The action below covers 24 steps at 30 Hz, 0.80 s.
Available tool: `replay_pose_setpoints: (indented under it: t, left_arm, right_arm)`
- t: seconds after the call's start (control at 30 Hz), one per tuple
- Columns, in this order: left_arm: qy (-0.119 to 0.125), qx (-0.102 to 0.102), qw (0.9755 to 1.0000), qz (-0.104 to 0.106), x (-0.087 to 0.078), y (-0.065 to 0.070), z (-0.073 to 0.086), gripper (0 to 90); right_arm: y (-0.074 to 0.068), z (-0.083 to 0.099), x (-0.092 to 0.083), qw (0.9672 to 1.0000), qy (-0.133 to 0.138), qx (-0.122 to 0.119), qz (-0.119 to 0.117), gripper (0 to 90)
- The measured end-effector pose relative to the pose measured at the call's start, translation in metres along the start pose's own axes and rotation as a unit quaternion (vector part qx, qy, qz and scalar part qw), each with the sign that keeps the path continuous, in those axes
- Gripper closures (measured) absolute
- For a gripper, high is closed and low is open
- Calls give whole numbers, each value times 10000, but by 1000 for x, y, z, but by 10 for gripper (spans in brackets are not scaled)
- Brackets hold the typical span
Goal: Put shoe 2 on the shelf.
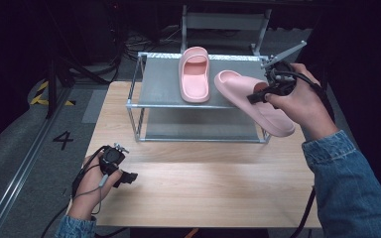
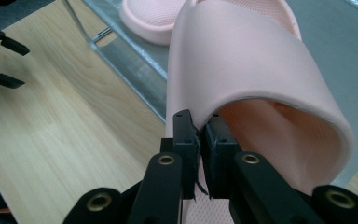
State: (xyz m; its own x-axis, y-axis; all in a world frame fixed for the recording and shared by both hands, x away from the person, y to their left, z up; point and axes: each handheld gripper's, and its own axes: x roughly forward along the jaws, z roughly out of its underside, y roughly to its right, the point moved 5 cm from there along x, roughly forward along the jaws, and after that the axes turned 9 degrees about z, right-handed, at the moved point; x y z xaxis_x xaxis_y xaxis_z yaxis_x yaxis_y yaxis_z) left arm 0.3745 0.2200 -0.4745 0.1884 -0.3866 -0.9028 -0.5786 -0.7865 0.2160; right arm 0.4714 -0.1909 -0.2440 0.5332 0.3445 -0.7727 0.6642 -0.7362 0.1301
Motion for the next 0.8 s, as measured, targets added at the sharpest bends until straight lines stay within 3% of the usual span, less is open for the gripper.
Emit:
replay_pose_setpoints:
  t: [0.53, 0.8]
  left_arm:
    - [-7, -3, 10000, 0, -1, -2, 9, 179]
    - [-22, 5, 10000, 18, -4, -3, 14, 178]
  right_arm:
    - [29, -27, 38, 9983, -374, 244, 372, 857]
    - [35, -39, 59, 9966, -530, 172, 611, 856]
